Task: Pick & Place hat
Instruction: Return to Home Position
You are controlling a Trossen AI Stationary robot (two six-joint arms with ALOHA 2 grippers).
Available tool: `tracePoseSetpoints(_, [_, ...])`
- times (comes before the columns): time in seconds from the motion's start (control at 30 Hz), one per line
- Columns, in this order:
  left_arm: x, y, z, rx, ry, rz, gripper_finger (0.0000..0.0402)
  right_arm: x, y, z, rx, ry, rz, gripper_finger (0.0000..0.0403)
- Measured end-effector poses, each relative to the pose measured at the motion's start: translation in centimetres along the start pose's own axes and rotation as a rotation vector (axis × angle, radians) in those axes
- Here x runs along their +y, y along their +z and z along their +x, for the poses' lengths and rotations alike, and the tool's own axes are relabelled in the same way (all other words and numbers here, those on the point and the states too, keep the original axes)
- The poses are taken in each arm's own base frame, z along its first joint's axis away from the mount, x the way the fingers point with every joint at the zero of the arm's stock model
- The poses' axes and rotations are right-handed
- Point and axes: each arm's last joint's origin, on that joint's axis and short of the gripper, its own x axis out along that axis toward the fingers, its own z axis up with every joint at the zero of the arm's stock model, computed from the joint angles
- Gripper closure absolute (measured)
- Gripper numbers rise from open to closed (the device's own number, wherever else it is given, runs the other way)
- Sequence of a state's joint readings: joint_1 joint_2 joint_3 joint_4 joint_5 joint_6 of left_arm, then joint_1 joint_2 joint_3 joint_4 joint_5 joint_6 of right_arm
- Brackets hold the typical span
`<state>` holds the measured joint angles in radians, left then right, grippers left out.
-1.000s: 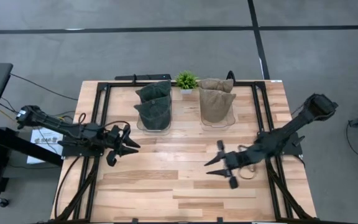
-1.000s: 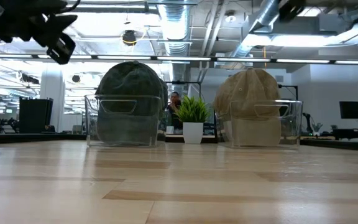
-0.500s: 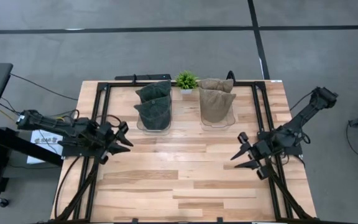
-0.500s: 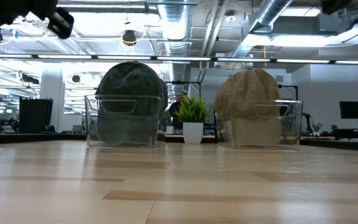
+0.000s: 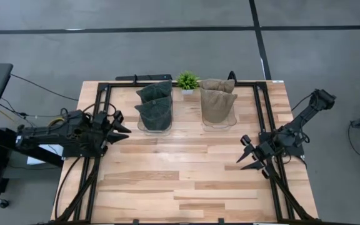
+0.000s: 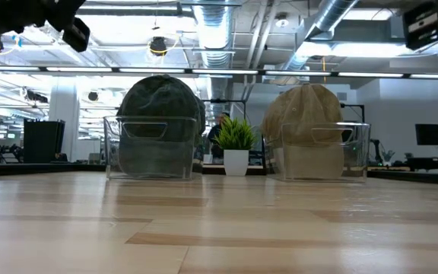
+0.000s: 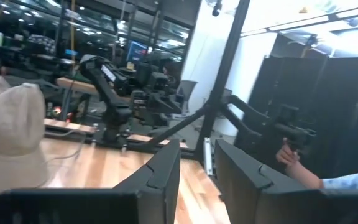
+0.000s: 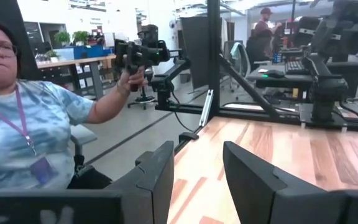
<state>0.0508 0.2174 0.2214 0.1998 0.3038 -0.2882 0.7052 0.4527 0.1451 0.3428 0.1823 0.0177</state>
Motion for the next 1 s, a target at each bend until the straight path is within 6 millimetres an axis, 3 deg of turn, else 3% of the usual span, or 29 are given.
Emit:
tracePoseSetpoints(0.3, [-0.1, -0.3, -1.4, 0.013, 0.046, 0.035, 0.0304, -0.3, -2.1, -1.2, -0.017, 0.0, -0.01, 0.0274])
tracePoseSetpoints(0.7, [1.2, -4.3, -1.9, 0.055, 0.162, 0.021, 0.0304, -0.7, -2.9, -2.1, -0.041, -0.084, -0.037, 0.0274])
tracePoseSetpoints(1.0, [2.4, -6.7, -1.9, 0.094, 0.313, 0.02, 0.0304, -1.2, -3.5, -2.3, 0.017, -0.251, -0.05, 0.0274])
